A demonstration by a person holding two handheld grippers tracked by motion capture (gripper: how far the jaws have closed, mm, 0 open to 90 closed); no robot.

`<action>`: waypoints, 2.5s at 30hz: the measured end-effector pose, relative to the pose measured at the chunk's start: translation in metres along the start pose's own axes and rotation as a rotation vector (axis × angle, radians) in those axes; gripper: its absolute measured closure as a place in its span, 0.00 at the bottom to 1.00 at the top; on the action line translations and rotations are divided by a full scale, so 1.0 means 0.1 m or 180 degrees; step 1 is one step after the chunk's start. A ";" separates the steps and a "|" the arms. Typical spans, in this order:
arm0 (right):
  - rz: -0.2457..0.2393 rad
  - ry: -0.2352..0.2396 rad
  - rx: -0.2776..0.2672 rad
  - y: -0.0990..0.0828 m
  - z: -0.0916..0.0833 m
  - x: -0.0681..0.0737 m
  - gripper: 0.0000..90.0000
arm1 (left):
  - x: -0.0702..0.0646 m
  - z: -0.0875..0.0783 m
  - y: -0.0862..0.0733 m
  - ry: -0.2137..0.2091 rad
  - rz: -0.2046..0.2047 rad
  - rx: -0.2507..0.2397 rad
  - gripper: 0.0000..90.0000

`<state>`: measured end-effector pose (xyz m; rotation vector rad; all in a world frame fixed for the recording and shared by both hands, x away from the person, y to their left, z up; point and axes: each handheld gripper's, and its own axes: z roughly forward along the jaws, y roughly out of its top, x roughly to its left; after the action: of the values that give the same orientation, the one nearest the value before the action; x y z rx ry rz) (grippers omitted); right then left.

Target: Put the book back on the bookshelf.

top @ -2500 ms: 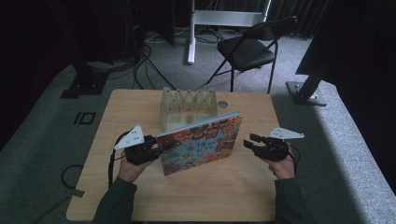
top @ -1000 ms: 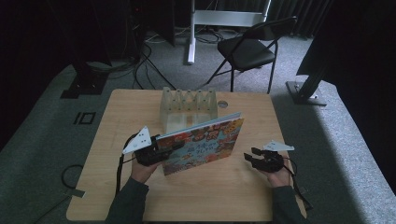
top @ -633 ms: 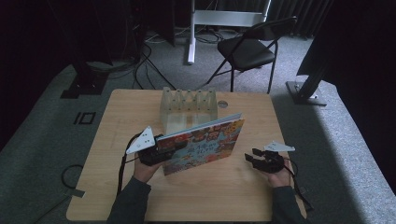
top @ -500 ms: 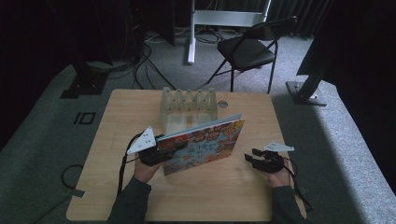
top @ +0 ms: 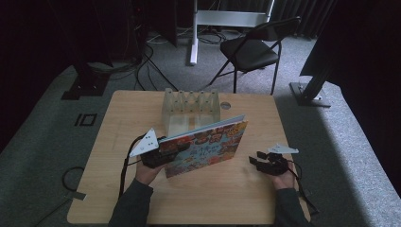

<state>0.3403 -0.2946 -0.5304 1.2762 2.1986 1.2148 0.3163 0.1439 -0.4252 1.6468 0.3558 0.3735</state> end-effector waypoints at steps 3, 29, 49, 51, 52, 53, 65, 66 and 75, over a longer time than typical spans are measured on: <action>-0.0002 -0.0017 -0.0010 0.00 0.00 0.00 0.55 | 0.00 0.00 0.00 0.0009 0.0005 -0.0017 0.77; 0.0035 -0.0163 0.0100 -0.08 0.01 -0.10 0.54 | -0.06 0.03 -0.02 -0.0075 0.0098 -0.0096 0.88; -0.0014 -0.0462 0.0225 -0.11 0.06 -0.10 0.43 | -0.18 0.04 -0.03 0.0044 0.0098 -0.0136 0.89; -0.0013 -0.0495 0.0246 -0.12 0.06 -0.10 0.41 | -0.17 0.04 -0.03 0.0060 0.0093 -0.0134 0.89; -0.0009 -0.0508 0.0247 -0.12 0.07 -0.10 0.40 | -0.17 0.04 -0.03 0.0070 0.0087 -0.0136 0.89; -0.0004 -0.0520 0.0242 -0.13 0.07 -0.10 0.38 | -0.17 0.04 -0.03 0.0078 0.0080 -0.0139 0.89; 0.0034 -0.0678 0.0257 -0.17 0.08 -0.14 0.32 | -0.21 0.02 -0.04 0.0185 0.0099 -0.0151 0.89; 0.0025 -0.0684 0.0256 -0.18 0.09 -0.14 0.32 | -0.21 0.02 -0.04 0.0190 0.0093 -0.0156 0.89; 0.0028 -0.0678 0.0253 -0.18 0.09 -0.13 0.29 | -0.24 -0.01 -0.04 0.0263 0.0102 -0.0142 0.89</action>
<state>0.3437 -0.3051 -0.5521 1.3787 2.1071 0.9543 0.2942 0.1343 -0.4297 1.5983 0.3806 0.4714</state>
